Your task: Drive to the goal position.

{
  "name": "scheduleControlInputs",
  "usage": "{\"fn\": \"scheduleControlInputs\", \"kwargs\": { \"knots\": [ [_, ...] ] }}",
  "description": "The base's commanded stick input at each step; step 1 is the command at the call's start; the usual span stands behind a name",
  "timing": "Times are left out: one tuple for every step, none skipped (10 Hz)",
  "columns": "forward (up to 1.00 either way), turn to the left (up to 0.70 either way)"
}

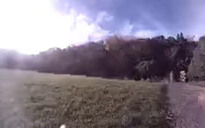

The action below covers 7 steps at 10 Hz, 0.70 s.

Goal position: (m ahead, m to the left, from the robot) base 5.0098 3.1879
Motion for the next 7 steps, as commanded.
{"fn": "scheduleControlInputs", "kwargs": {
  "knots": [
    [0.70, 0.00],
    [0.70, 0.00],
    [0.70, 0.00],
    [0.70, 0.00],
    [0.70, 0.00],
    [0.70, 0.00],
    [0.70, 0.00]
  ]
}}
